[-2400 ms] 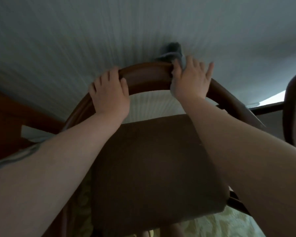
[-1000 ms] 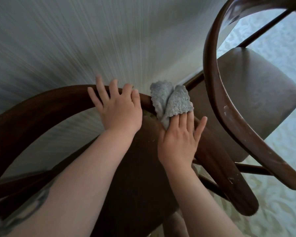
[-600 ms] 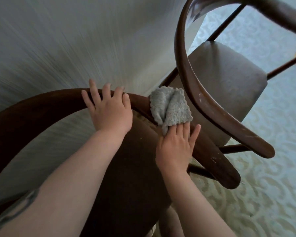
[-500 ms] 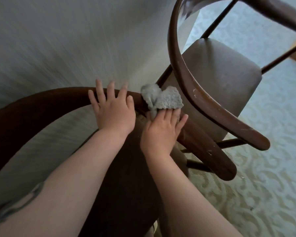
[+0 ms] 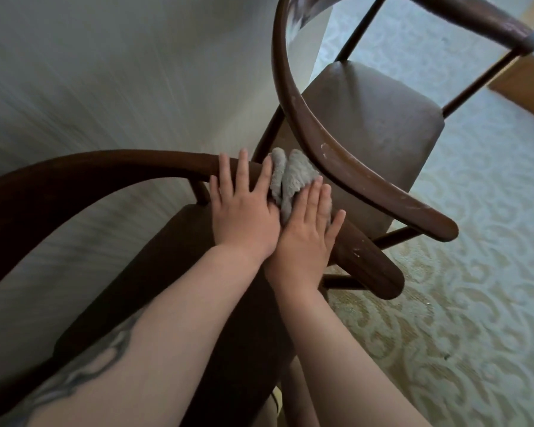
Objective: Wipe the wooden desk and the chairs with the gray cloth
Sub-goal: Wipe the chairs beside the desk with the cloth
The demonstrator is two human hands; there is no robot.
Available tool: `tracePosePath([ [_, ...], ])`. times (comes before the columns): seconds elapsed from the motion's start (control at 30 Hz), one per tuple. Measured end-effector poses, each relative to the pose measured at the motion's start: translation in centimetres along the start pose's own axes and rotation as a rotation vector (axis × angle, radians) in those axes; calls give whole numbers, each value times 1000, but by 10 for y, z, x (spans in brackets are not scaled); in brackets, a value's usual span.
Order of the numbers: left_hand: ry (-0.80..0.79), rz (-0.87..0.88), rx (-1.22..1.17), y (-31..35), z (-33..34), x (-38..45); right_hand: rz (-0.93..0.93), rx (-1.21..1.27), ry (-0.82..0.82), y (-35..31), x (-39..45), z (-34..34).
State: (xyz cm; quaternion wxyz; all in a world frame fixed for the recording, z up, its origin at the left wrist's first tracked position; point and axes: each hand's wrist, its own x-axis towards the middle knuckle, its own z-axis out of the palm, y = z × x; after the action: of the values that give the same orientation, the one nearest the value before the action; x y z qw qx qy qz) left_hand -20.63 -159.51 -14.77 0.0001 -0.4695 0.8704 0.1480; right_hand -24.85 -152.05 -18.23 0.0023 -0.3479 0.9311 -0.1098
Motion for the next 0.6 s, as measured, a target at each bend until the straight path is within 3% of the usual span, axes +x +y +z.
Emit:
tracePosePath([
  [0.07, -13, 13, 0, 12, 8, -7, -45, -21, -9, 19, -3, -5],
  [0.2, 11, 42, -1, 23, 19, -19, 207, 57, 60, 87, -56, -24],
  [0.3, 25, 49, -23, 34, 27, -23, 364, 111, 61, 83, -53, -21],
  [0.4, 19, 20, -44, 43, 35, -26, 203, 92, 80, 57, -22, -15],
  [0.5, 15, 27, 18, 44, 37, -28, -15, 23, 11, 78, -26, -21],
  [0.6, 13, 54, 27, 36, 34, -24, 28, 2, 7, 118, -52, -28],
])
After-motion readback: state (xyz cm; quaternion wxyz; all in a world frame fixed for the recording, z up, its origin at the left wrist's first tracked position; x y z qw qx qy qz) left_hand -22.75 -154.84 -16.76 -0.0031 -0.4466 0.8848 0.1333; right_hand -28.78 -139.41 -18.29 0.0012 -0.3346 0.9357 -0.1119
